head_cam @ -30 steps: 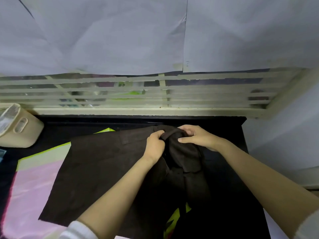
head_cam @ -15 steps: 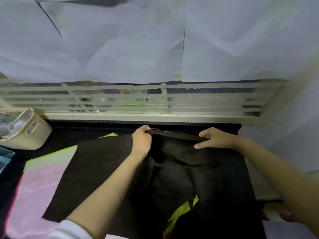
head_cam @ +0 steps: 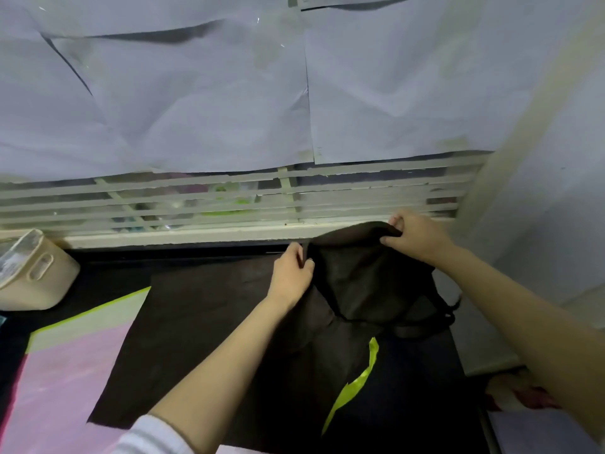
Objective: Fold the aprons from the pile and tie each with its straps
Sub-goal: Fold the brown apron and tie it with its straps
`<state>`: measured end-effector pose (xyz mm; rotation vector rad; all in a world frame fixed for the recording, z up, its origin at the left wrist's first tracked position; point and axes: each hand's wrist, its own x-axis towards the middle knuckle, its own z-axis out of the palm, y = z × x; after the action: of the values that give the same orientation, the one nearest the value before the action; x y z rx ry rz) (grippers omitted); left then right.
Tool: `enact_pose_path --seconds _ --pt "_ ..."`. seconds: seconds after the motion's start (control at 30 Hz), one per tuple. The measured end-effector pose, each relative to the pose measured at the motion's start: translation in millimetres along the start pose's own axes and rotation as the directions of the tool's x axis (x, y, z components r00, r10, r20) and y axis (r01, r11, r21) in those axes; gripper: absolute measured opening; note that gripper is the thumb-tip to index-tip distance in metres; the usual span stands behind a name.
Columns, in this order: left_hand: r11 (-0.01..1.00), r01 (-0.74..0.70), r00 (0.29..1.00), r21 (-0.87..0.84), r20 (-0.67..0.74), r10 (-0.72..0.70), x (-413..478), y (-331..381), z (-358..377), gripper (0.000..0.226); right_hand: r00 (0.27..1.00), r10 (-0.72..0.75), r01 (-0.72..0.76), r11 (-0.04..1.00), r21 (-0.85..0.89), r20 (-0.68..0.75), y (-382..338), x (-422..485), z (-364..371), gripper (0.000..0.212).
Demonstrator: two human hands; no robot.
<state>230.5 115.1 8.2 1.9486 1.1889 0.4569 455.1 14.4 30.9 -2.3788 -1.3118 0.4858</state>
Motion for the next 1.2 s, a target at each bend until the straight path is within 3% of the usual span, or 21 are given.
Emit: enact_pose_path --seconds 0.07,0.2,0.27,0.3,0.37,0.43,0.5,0.6,0.67,0.8,0.93,1.07,1.2 --pt "1.0 -0.031 0.996 0.003 0.088 0.031 -7.0 -3.4 10.6 0.03 0.999 0.036 -0.036 0.999 -0.023 0.018 12.5 -5.9 0.6 0.019" --pt "0.996 -0.082 0.961 -0.019 0.264 0.084 -20.9 -11.2 28.7 0.027 0.929 -0.068 0.015 0.989 -0.147 -0.363 30.4 -22.4 9.2 0.013" --pt "0.998 -0.065 0.92 -0.021 0.385 0.068 -27.8 -14.9 34.9 0.014 0.911 -0.12 0.052 0.983 -0.177 -0.396 33.6 -29.3 16.9 0.023" --pt "0.999 -0.047 0.892 -0.023 0.448 0.053 -31.0 -17.4 38.0 0.004 0.915 -0.149 0.074 0.975 -0.208 -0.376 33.2 -32.9 22.3 0.029" --pt "0.998 -0.039 0.849 0.046 0.528 0.009 -37.4 -26.5 41.8 0.022 0.925 -0.208 0.125 0.957 -0.262 -0.319 28.5 -42.3 38.6 0.043" --pt "0.975 -0.094 0.858 0.2 0.512 -0.022 -43.3 -40.3 40.8 0.033 0.933 -0.281 0.235 0.949 -0.212 -0.224 18.3 -56.6 57.8 0.048" --pt "0.935 -0.139 0.878 0.327 0.477 -0.036 -53.5 -57.7 32.9 0.038 0.938 -0.345 0.341 0.934 -0.105 -0.032 4.4 -76.6 80.0 0.044" --pt "0.867 -0.155 0.862 0.473 0.494 -0.115 -76.0 -86.6 9.7 0.046 0.868 -0.423 0.433 0.901 0.018 0.259 -15.0 -110.5 118.9 0.04" --pt "0.784 -0.219 0.809 0.581 0.557 -0.186 -93.3 -105.8 -8.9 0.058 0.812 -0.426 0.451 0.892 0.034 0.4 -28.0 -131.0 142.3 0.046" --pt "0.671 -0.263 0.727 0.693 0.6 -0.334 -121.0 -140.8 -37.7 0.096 0.708 -0.274 0.468 0.872 -0.142 0.652 -54.3 -158.1 172.4 0.075" --pt "0.672 -0.241 0.752 0.701 0.572 -0.327 -135.9 -156.3 -47.6 0.103 0.689 -0.185 0.471 0.849 -0.238 0.701 -71.1 -163.0 183.8 0.093" --pt "0.704 -0.194 0.792 0.684 0.532 -0.299 -140.3 -156.9 -44.8 0.096 0.735 -0.188 0.45 0.854 -0.26 0.652 -67.9 -156.4 183.0 0.083" --pt "0.714 -0.193 0.796 0.673 0.533 -0.286 -147.5 -151.1 -33.6 0.089 0.723 -0.201 0.475 0.84 -0.265 0.661 -51.3 -150.6 172.7 0.081"
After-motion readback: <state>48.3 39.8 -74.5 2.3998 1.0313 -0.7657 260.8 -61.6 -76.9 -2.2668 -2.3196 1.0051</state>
